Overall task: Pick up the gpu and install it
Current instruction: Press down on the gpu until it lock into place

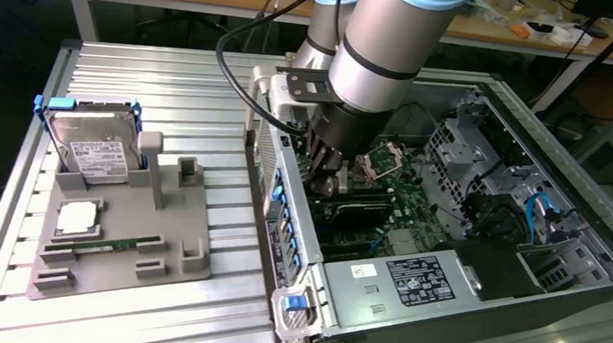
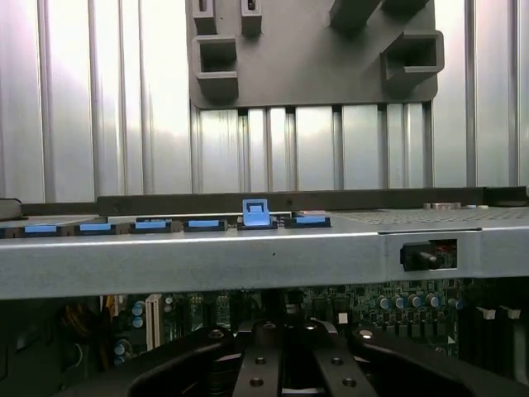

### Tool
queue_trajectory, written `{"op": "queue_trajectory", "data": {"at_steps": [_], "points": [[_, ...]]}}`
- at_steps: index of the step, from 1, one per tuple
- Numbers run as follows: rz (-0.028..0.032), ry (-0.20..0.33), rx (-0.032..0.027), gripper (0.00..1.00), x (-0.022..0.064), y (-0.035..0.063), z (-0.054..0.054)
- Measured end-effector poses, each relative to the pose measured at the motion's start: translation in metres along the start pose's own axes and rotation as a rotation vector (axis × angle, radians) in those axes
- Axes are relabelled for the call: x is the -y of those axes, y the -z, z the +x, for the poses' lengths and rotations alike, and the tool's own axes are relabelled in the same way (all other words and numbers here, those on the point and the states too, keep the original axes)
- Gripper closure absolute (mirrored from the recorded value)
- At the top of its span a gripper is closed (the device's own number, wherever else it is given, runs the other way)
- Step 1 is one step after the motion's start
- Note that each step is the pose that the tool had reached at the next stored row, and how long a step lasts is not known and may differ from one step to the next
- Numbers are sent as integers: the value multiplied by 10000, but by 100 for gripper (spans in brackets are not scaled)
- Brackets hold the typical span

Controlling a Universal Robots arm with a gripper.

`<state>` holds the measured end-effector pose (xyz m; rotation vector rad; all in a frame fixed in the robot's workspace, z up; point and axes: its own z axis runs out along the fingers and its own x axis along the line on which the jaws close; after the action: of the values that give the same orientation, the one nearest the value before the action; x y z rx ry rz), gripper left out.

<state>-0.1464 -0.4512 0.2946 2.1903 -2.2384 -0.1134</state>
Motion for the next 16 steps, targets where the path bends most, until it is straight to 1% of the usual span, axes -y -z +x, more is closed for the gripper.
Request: {"op": "queue_trajectory", "data": {"at_steps": [3, 6, 10, 12, 13, 14, 16], "points": [[-2, 0, 9, 89, -5, 11, 2], [-29, -2, 16, 89, -5, 24, 15], [-30, -1, 16, 89, -5, 24, 16], [-29, -2, 17, 89, -4, 26, 81], [-29, -1, 16, 89, -24, 25, 55], [-29, -2, 16, 89, -69, 22, 46], [-29, -2, 16, 89, -96, 21, 47]]}}
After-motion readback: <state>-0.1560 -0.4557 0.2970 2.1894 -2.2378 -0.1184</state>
